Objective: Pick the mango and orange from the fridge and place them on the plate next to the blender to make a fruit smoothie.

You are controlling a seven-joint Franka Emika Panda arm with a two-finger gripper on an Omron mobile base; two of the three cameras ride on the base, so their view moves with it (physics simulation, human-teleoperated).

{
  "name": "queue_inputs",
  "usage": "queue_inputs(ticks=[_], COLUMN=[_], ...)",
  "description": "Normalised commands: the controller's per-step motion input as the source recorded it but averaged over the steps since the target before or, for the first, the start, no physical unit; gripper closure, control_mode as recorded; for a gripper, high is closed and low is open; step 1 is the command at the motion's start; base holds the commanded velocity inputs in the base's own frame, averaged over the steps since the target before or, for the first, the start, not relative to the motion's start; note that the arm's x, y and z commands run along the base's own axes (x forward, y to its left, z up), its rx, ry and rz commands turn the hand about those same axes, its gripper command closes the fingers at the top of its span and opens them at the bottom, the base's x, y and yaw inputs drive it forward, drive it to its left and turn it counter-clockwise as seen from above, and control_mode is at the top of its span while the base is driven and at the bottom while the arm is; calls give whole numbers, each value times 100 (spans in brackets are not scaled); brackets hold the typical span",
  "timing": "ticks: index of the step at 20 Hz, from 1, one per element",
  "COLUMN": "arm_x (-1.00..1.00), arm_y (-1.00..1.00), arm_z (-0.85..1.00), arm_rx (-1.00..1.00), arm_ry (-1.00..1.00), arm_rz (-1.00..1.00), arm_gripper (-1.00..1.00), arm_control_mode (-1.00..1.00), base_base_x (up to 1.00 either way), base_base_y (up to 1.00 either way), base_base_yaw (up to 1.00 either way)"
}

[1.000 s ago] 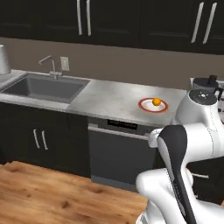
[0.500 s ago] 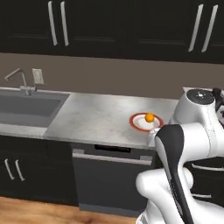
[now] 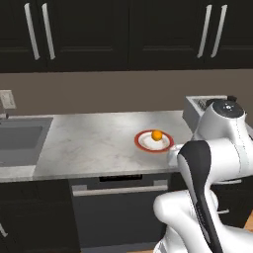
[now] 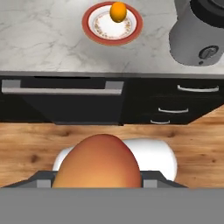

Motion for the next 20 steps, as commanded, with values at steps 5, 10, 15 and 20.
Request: queue_inputs(ticks=[5,10,15,20], arm_x=[0,11,98,100], arm_y=[0,0,-20,-3], arm_z=[0,0,-4,-19], arm_rx=[0,0,12,2], arm_ry=[0,0,2,15], arm_rz=[0,-1,0,2], arm_gripper=[100,100,100,100], arm_control_mode=[100,-100,-100,-100], base_base_x=[23,25,0,0], base_base_y=[61,3,0,0], base_base_yaw=[-38,-13,0,0])
